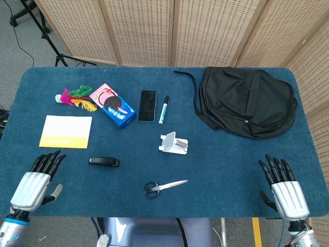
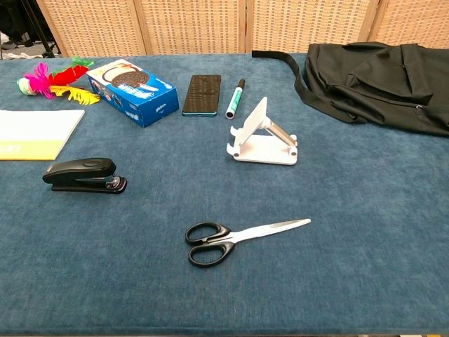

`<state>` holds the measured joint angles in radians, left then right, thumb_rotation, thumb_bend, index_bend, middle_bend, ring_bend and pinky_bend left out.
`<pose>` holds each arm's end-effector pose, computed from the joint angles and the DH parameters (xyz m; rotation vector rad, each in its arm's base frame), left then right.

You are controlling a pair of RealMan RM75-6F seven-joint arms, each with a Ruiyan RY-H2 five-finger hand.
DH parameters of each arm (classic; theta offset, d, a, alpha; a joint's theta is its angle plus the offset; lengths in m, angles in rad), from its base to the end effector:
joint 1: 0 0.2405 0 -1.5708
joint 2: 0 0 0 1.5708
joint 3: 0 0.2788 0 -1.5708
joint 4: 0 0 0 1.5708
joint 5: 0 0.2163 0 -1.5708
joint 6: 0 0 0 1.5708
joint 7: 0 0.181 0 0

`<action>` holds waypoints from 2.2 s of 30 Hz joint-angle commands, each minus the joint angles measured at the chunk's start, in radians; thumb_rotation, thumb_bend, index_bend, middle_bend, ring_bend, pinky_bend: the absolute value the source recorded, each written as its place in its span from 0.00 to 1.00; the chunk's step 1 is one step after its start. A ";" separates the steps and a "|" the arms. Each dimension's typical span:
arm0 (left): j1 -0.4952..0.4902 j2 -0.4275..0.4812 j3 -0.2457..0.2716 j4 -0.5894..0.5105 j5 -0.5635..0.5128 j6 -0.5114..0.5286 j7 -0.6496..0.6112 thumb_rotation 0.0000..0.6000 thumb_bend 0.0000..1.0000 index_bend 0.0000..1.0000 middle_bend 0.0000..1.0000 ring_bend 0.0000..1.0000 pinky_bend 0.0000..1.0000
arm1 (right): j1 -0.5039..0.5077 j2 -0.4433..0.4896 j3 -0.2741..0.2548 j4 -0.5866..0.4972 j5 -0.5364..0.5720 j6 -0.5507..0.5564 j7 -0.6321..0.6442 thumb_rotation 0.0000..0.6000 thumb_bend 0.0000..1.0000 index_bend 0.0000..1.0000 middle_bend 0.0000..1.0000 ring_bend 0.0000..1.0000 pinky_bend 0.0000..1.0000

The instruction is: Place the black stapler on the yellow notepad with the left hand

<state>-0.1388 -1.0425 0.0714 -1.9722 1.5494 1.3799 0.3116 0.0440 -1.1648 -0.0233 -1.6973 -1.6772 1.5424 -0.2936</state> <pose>-0.2574 0.1982 0.1224 -1.6349 -0.9687 -0.8242 -0.2924 -0.1878 0.1287 1.5599 -0.7262 0.8523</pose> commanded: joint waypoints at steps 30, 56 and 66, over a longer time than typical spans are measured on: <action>-0.141 -0.091 -0.109 0.102 -0.224 -0.222 0.035 1.00 0.37 0.00 0.00 0.00 0.08 | -0.002 0.008 0.008 -0.007 0.021 -0.020 0.000 1.00 0.34 0.07 0.00 0.00 0.05; -0.354 -0.263 -0.166 0.212 -0.456 -0.442 0.046 1.00 0.39 0.19 0.00 0.02 0.08 | -0.005 0.002 0.011 0.001 0.007 -0.011 0.005 1.00 0.33 0.07 0.00 0.00 0.03; -0.375 -0.311 -0.151 0.259 -0.485 -0.430 0.067 1.00 0.42 0.24 0.00 0.04 0.08 | -0.007 0.003 0.012 0.002 0.002 -0.006 0.008 1.00 0.34 0.07 0.00 0.00 0.03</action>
<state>-0.5102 -1.3489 -0.0814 -1.7186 1.0691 0.9512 0.3763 0.0376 -1.1621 -0.0118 -1.6954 -1.6754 1.5367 -0.2857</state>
